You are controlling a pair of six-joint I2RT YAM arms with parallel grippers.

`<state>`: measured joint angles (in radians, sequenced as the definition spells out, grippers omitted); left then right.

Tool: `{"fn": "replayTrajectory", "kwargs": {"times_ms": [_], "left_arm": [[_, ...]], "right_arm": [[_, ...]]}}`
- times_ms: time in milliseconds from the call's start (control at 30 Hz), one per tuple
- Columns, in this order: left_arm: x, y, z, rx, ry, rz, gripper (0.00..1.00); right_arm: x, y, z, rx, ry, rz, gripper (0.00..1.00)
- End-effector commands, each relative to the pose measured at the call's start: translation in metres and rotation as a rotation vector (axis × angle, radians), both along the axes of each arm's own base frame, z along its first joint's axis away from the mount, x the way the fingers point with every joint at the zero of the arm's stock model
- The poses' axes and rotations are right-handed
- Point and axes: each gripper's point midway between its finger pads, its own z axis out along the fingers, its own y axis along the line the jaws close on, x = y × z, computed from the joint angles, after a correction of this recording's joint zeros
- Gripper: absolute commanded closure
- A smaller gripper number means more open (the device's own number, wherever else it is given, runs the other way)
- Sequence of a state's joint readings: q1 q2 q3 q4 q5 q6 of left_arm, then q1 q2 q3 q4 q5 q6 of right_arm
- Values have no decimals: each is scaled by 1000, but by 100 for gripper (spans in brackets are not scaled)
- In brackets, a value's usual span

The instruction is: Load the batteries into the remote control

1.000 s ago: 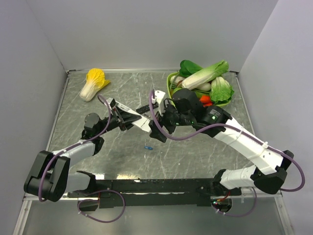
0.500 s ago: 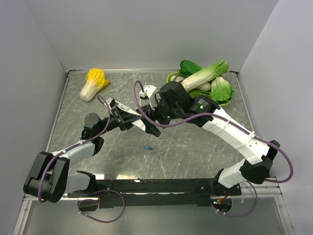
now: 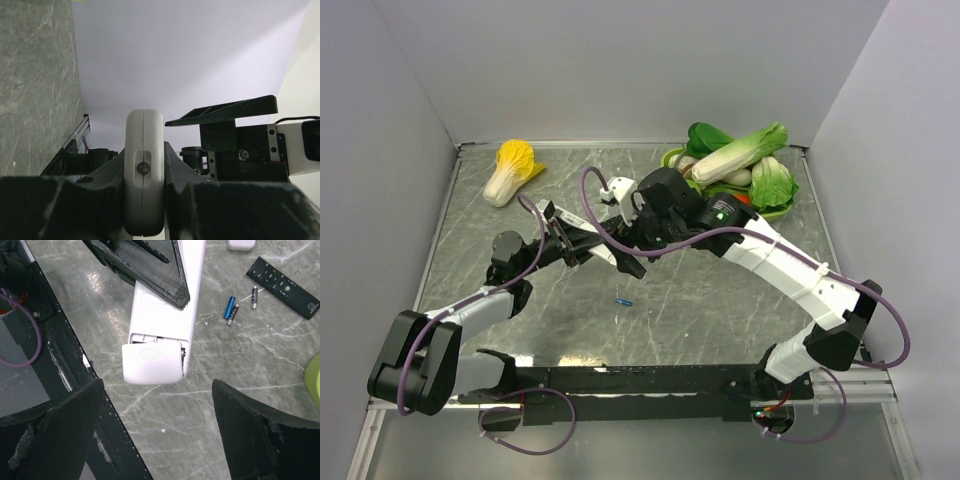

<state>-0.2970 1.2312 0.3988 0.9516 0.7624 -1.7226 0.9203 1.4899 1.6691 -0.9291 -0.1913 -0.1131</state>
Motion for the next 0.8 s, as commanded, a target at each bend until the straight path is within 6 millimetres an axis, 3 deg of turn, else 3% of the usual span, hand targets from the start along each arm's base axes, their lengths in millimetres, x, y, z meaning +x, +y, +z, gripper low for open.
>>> {"fn": "replayTrajectory", "kwargs": {"times_ms": [0,767], "left_arm": [[1,-1,23,-24,-72,1,99],[4,-1,24,-34,-49,6,99]], "right_arm": [[2,2,3,-17,1,-1,7],[1,3,-11,-99,6,-4,26]]}}
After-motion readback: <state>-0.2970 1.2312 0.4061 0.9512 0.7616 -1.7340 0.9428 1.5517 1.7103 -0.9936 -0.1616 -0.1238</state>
